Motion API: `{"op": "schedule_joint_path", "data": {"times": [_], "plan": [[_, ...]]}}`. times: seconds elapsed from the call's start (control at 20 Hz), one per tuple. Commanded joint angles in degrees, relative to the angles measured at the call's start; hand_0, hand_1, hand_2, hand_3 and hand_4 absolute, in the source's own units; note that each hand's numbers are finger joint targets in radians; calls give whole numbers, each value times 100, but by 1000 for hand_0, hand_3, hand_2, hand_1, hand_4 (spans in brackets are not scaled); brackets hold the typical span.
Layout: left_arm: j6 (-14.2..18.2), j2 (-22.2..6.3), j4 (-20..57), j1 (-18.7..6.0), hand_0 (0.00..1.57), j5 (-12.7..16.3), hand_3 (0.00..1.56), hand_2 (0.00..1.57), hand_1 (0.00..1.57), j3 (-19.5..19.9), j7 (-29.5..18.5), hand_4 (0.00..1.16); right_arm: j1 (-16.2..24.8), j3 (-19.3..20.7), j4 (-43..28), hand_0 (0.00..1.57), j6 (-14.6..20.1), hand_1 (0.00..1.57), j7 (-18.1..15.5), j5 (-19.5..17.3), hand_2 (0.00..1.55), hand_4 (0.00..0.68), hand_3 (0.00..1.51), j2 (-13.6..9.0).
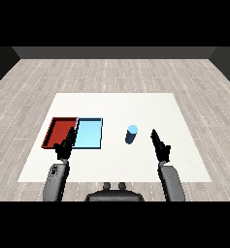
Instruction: Pick the blue can and put it in the blue box
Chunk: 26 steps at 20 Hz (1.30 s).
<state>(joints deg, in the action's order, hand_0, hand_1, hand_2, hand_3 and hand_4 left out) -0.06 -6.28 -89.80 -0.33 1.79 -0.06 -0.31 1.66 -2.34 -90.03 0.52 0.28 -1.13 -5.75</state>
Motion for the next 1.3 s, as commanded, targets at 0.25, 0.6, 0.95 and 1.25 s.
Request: {"op": "schedule_joint_path", "data": {"times": [0.25, 0.6, 0.95, 1.25], "plan": [[-267, -216, -442, 154, 0, 113, 0, 0, 0, 228, 147, 0, -1555, 859, 1218, 0, -220, 0, -153, 360, 0, 0, 0, -280], [-389, 258, -240, -353, 0, 351, 0, 0, 0, 291, -2058, 0, -1985, 1021, 1232, 0, -1057, 0, -1084, 1281, 0, 0, 0, -165], [-526, 214, -581, -222, 0, 464, 0, 0, 0, 312, -1773, 0, -1957, 1059, 1552, 0, -1117, 0, -1439, 1173, 0, 0, 0, -258], [-342, 345, -136, -255, 0, 195, 0, 0, 0, 355, -2303, 0, -1955, 1118, 1577, 0, -1258, 0, -1296, 1422, 0, 0, 0, -270]]}}
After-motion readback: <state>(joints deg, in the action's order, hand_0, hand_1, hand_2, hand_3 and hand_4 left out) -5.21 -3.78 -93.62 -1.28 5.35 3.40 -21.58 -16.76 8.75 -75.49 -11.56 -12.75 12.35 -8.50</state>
